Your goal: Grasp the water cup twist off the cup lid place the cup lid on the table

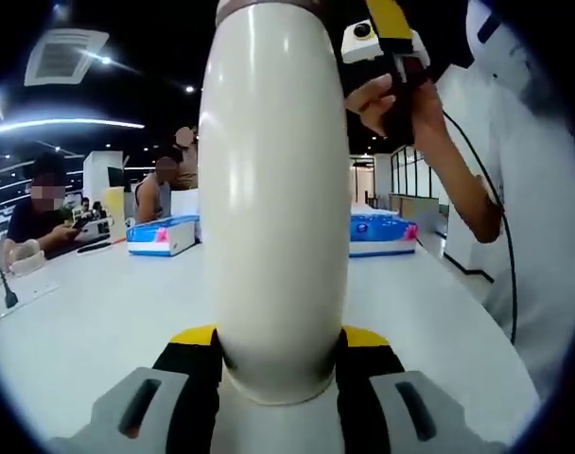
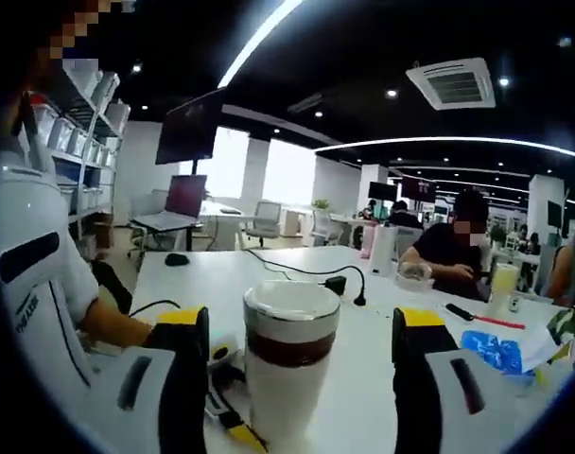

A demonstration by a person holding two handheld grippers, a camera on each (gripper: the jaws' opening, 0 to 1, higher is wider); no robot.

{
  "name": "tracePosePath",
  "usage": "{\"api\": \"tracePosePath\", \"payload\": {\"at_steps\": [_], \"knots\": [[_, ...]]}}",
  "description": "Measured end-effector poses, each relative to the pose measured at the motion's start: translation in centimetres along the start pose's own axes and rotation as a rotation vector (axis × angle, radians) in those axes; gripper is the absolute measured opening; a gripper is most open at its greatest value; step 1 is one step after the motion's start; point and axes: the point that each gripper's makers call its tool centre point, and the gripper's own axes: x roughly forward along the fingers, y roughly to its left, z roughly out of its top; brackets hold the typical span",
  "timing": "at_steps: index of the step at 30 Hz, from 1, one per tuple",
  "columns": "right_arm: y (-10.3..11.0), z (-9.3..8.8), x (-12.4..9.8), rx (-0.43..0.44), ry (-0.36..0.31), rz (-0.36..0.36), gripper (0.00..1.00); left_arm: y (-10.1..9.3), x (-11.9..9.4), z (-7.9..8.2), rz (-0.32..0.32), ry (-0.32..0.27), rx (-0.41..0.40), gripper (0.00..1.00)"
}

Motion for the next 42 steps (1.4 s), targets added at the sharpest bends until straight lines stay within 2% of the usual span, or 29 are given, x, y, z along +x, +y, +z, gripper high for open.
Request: {"api": "tracePosePath", "payload": {"at_steps": [2, 3, 5, 8, 9, 11, 12, 15, 19, 22, 26, 32, 34, 39, 42], "knots": [[0.1, 0.2, 0.0, 0.022, -0.016, -0.033, 0.87, 0.0, 0.0, 0.0, 0.000, 0.001, 0.000, 0.49], [0.3, 0.1, 0.1, 0.031, -0.022, -0.099, 0.87, -0.1, 0.0, 0.0, 0.000, 0.001, 0.001, 0.49], [0.4, -0.2, 0.3, 0.033, -0.017, -0.182, 0.86, -0.1, 0.0, 0.0, 0.000, 0.001, 0.002, 0.49], [1.0, -0.3, 0.7, 0.031, -0.028, -0.243, 0.79, -0.2, 0.0, 0.0, 0.000, 0.002, 0.008, 0.49], [1.2, -0.2, 0.8, 0.031, -0.034, -0.246, 0.78, -0.2, 0.0, 0.0, 0.000, 0.002, 0.007, 0.49], [1.3, 0.0, 0.8, 0.037, -0.052, -0.301, 0.76, -0.3, 0.0, 0.0, 0.006, 0.005, 0.012, 0.49], [1.0, -0.1, 0.7, 0.037, -0.046, -0.339, 0.75, -0.3, 0.0, 0.0, 0.010, 0.007, 0.023, 0.49], [0.5, -0.6, 0.8, 0.033, -0.026, -0.380, 0.74, -0.2, 0.0, 0.0, 0.009, 0.008, 0.025, 0.49], [0.4, -0.5, 0.9, 0.062, -0.047, -0.385, 0.64, -0.2, 0.0, 0.0, 0.011, 0.009, 0.025, 0.49], [0.1, -0.9, 0.9, 0.034, -0.006, -0.413, 0.64, -0.2, 0.0, 0.0, 0.009, 0.009, 0.025, 0.49], [0.1, -0.7, 0.8, 0.042, -0.005, -0.422, 0.64, -0.2, 0.0, -0.1, 0.010, 0.010, 0.023, 0.49], [-0.1, -0.9, 0.7, 0.016, 0.026, -0.444, 0.55, -0.1, 0.0, -0.1, 0.011, 0.012, 0.021, 0.49], [0.0, -1.0, 0.7, 0.001, 0.035, -0.444, 0.48, -0.1, 0.0, -0.1, 0.011, 0.012, 0.021, 0.49], [-0.1, -0.5, 0.6, -0.011, 0.027, -0.456, 0.49, -0.1, 0.1, -0.1, 0.011, 0.013, 0.023, 0.49], [-0.3, -0.8, 0.7, -0.034, 0.042, -0.457, 0.44, 0.0, 0.1, -0.2, 0.012, 0.014, 0.024, 0.49]]}}
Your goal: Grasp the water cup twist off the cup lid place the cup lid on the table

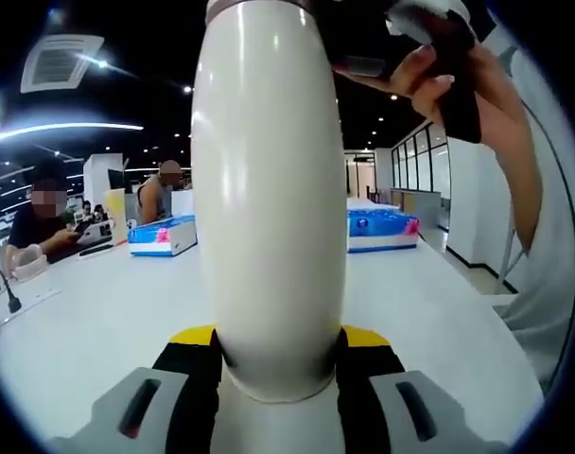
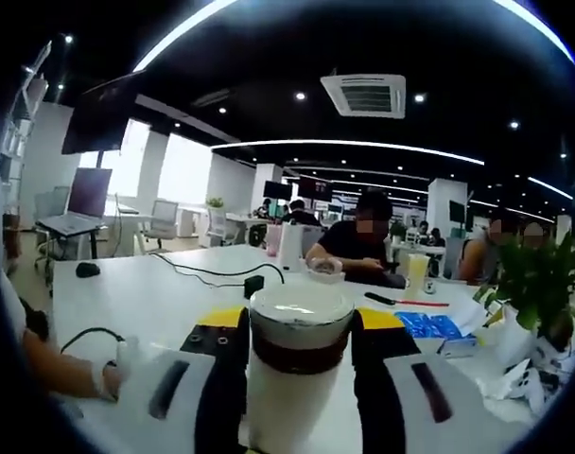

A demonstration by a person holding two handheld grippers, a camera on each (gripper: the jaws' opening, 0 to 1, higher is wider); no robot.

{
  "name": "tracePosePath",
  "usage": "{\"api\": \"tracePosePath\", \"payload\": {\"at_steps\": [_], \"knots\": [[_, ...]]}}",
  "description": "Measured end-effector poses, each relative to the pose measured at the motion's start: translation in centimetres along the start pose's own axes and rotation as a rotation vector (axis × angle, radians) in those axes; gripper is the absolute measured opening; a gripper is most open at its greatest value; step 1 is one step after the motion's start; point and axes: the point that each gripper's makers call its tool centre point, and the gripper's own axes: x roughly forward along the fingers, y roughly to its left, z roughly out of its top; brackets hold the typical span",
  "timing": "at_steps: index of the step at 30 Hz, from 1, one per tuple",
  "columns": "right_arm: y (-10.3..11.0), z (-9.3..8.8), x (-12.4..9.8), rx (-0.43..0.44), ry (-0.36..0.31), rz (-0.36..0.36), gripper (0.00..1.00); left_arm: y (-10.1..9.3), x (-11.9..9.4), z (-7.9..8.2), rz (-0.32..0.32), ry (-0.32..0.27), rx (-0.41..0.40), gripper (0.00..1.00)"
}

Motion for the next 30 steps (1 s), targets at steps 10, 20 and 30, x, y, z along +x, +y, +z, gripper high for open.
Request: {"api": "tracePosePath", "payload": {"at_steps": [10, 20, 30], "knots": [[0.2, 0.0, -0.3, 0.004, -0.016, 0.041, 0.44, 0.0, 0.0, 0.0, -0.002, 0.001, 0.003, 0.49], [-0.8, -0.8, -0.5, 0.114, -0.020, 0.129, 0.43, -0.1, 0.1, -0.1, -0.003, 0.001, 0.006, 0.49], [-0.6, -0.4, 0.1, 0.089, -0.050, 0.252, 0.43, -0.1, 0.1, -0.1, 0.000, 0.004, 0.006, 0.49]]}}
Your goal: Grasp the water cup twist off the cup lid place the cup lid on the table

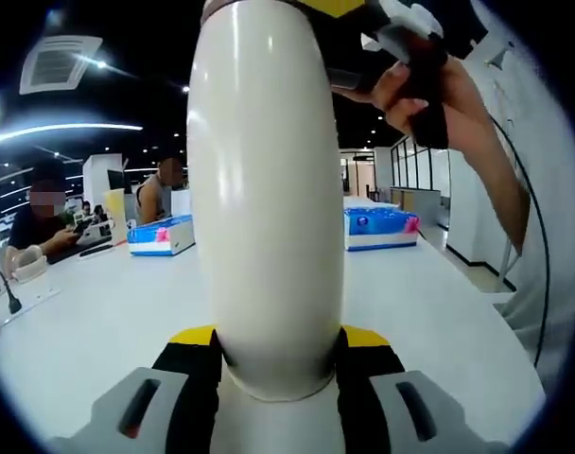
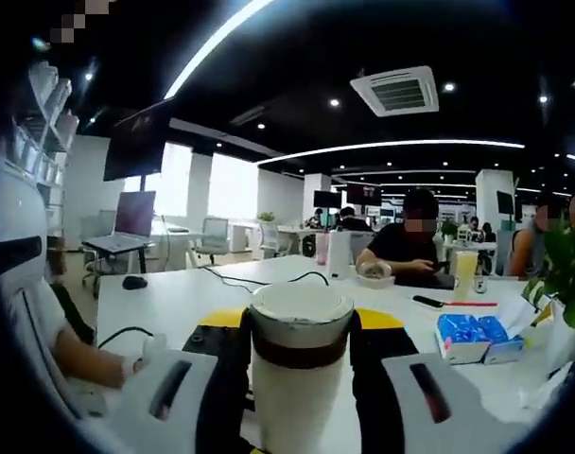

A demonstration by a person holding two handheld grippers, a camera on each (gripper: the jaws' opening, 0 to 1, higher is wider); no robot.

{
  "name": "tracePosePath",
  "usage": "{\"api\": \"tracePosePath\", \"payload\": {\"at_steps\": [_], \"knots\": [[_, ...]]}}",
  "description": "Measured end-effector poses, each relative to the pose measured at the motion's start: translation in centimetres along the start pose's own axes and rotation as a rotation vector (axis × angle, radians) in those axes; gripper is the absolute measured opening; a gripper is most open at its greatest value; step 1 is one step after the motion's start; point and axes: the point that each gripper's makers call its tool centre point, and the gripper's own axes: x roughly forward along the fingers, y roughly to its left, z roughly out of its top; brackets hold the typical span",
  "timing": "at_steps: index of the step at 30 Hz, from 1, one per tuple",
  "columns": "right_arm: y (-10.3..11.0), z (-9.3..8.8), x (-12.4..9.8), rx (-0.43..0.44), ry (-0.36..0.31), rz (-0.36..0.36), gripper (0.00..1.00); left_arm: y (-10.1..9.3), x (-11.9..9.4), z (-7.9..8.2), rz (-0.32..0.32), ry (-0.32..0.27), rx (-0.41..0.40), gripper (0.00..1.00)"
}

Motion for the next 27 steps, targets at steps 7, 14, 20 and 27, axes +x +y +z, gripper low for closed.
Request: {"api": "tracePosePath", "payload": {"at_steps": [7, 14, 20, 27], "knots": [[0.0, 0.1, 0.4, 0.037, -0.040, 0.095, 0.43, 0.0, 0.0, 0.0, 0.002, 0.000, -0.003, 0.49], [0.6, 0.2, 0.6, 0.014, -0.060, 0.203, 0.43, 0.0, 0.0, 0.0, 0.003, 0.000, -0.006, 0.49], [1.1, 0.3, 0.5, -0.005, -0.046, 0.302, 0.43, 0.0, 0.0, 0.0, 0.002, 0.001, -0.002, 0.49], [1.3, 0.2, 0.5, -0.007, -0.046, 0.417, 0.43, 0.0, 0.0, -0.1, 0.002, 0.003, 0.001, 0.49]]}}
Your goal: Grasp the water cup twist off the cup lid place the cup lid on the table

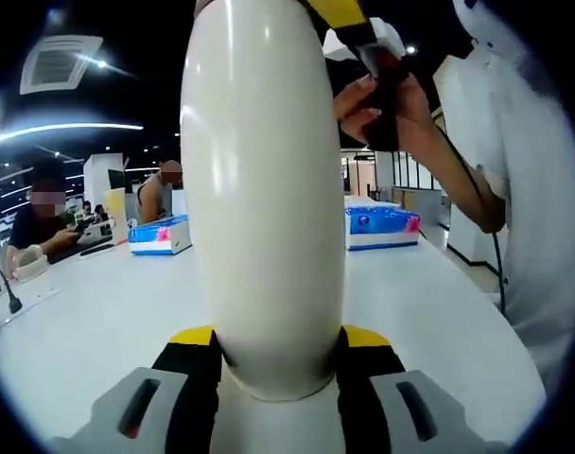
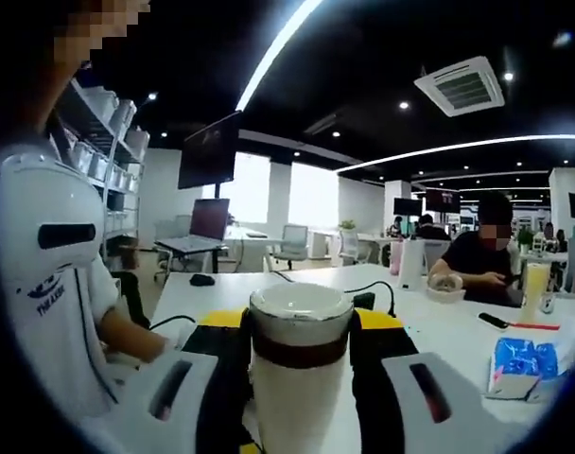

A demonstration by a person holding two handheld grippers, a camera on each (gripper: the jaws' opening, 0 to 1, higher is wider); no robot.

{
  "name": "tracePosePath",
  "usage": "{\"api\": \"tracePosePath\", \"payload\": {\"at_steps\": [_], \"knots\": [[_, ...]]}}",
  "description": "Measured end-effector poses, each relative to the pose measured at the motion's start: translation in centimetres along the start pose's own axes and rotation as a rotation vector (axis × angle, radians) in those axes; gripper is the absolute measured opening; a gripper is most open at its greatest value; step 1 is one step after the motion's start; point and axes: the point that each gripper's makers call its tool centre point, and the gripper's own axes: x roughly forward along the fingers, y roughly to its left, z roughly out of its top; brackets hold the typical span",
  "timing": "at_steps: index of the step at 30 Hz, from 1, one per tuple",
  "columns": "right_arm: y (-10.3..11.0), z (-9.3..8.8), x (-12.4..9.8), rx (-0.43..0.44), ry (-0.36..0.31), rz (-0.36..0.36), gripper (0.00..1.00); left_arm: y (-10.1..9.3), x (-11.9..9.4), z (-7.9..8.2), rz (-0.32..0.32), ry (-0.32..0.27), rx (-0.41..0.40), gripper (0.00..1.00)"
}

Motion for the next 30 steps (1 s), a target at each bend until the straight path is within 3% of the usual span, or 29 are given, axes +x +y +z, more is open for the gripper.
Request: {"api": "tracePosePath", "payload": {"at_steps": [8, 30], "knots": [[0.08, -0.08, -0.12, 0.003, -0.025, 0.088, 0.43, 0.07, -0.02, -0.07, 0.001, 0.002, 0.004, 0.49], [0.66, -0.01, 0.09, -0.041, -0.012, 0.331, 0.44, 0.10, -0.02, -0.04, -0.001, 0.004, 0.008, 0.49]]}}
